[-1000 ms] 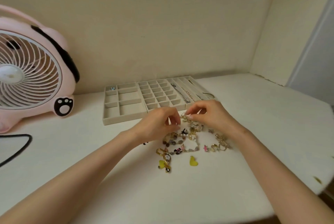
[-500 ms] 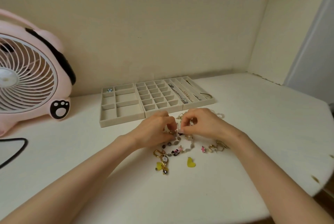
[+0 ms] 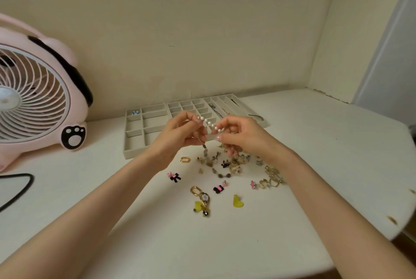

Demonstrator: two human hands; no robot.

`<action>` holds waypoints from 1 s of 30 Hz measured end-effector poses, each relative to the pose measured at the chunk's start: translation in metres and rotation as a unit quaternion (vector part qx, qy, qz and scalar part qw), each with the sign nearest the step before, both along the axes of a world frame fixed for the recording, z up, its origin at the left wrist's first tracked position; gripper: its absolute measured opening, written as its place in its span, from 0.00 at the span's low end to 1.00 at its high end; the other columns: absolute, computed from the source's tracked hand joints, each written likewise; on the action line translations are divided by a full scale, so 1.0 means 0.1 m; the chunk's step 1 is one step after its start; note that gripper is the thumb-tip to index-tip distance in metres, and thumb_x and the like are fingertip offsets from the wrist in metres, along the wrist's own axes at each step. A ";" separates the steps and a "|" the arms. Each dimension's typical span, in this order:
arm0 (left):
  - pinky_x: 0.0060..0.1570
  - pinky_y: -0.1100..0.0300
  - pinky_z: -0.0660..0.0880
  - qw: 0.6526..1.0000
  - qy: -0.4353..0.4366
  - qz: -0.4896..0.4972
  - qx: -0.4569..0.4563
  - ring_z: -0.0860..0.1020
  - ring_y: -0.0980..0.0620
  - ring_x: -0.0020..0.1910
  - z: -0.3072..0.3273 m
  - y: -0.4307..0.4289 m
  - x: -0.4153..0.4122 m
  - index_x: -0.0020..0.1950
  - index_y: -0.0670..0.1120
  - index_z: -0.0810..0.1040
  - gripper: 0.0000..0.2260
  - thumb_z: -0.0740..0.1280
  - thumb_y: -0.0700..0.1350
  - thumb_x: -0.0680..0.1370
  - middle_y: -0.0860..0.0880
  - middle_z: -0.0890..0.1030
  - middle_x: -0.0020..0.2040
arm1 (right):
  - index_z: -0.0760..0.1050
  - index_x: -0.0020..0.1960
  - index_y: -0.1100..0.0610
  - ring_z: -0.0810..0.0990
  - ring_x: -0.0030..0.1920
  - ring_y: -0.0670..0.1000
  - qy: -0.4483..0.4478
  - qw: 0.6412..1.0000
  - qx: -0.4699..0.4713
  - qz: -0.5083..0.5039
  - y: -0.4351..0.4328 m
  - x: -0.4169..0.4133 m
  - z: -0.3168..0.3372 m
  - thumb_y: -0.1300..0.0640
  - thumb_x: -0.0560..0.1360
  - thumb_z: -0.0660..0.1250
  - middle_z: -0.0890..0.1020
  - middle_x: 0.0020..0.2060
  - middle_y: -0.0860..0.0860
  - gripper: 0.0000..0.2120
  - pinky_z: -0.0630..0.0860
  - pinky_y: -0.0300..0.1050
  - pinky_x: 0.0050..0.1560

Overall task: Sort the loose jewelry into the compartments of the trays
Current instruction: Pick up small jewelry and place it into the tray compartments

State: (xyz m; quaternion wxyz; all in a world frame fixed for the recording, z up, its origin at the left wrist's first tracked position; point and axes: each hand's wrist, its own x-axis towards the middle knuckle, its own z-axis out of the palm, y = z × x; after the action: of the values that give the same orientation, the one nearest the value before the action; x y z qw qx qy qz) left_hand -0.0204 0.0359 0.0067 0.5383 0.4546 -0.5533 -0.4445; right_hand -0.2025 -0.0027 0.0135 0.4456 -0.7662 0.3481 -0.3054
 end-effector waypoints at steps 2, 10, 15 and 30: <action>0.38 0.61 0.76 1.000 0.009 0.014 0.004 0.76 0.53 0.33 -0.01 -0.01 0.02 0.47 0.43 0.71 0.05 0.62 0.43 0.79 0.48 0.78 0.36 | 0.79 0.48 0.60 0.77 0.28 0.49 0.002 1.000 0.004 -0.028 -0.02 0.01 -0.01 0.58 0.75 0.69 0.78 0.31 0.51 0.05 0.74 0.41 0.32; 0.28 0.66 0.67 1.000 -0.014 -0.017 0.014 0.67 0.56 0.28 0.04 -0.03 0.06 0.43 0.44 0.73 0.09 0.60 0.46 0.80 0.49 0.73 0.35 | 0.77 0.40 0.62 0.73 0.24 0.48 -0.126 0.985 -0.026 -0.113 -0.07 0.13 0.11 0.57 0.77 0.66 0.75 0.27 0.53 0.11 0.71 0.37 0.26; 0.34 0.64 0.67 0.998 -0.013 -0.052 0.026 0.69 0.56 0.30 0.03 -0.04 0.10 0.52 0.43 0.80 0.13 0.58 0.45 0.80 0.51 0.75 0.34 | 0.79 0.40 0.59 0.69 0.24 0.45 -0.164 0.980 -0.008 -0.115 -0.08 0.15 0.17 0.55 0.77 0.66 0.73 0.25 0.49 0.10 0.67 0.35 0.26; 0.33 0.62 0.76 0.971 -0.128 -0.173 0.108 0.81 0.48 0.35 0.15 0.04 0.00 0.47 0.39 0.75 0.16 0.60 0.53 0.76 0.39 0.83 0.47 | 0.80 0.50 0.64 0.73 0.24 0.48 -0.233 0.970 0.039 -0.053 -0.06 0.26 0.23 0.56 0.77 0.65 0.79 0.30 0.54 0.11 0.69 0.37 0.25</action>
State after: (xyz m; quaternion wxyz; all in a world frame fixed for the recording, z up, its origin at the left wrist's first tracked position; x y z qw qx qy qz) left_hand -0.0200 0.0400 0.0220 0.3254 0.4604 -0.6369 -0.5258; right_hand -0.1765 -0.0092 0.0365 0.5275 -0.6365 0.2865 -0.4843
